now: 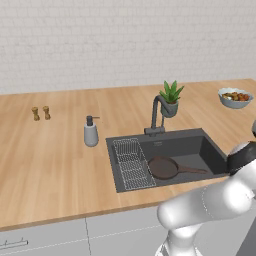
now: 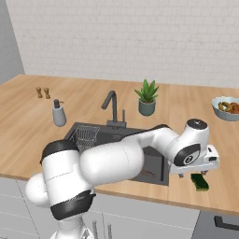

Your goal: Pick the pan and sponge and place them into the sink. Then turn on the water.

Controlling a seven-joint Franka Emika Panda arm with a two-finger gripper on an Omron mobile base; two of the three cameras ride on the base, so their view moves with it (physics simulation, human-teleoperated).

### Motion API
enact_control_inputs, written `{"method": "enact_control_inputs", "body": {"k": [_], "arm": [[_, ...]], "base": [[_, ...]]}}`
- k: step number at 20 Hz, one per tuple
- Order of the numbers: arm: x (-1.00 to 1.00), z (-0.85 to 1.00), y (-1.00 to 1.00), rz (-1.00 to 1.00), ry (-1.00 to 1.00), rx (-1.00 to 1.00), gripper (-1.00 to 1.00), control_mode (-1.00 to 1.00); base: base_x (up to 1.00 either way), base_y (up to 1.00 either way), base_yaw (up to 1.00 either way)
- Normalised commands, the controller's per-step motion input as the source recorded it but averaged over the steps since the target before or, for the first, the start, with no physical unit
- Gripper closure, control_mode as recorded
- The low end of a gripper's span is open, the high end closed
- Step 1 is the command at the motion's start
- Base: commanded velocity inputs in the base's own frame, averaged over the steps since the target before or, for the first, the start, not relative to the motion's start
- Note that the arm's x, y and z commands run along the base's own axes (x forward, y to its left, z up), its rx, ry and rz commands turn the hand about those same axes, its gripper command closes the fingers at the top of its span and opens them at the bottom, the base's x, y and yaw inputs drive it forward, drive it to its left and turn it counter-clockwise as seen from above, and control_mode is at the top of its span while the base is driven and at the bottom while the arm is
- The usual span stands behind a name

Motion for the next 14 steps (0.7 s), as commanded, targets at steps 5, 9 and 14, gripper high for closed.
{"method": "enact_control_inputs", "body": {"k": [5,9,14], "arm": [[0.17,-0.25,-0.04,0.00,0.00,0.00,-1.00,-1.00],[0.32,-0.31,-0.05,0.00,0.05,0.00,-1.00,-1.00],[0.25,-0.30,-0.19,0.00,0.09,0.00,-1.00,-1.00]], "base": [[0.00,0.00,0.00],[0.00,0.00,0.00],[0.00,0.00,0.00]]}}
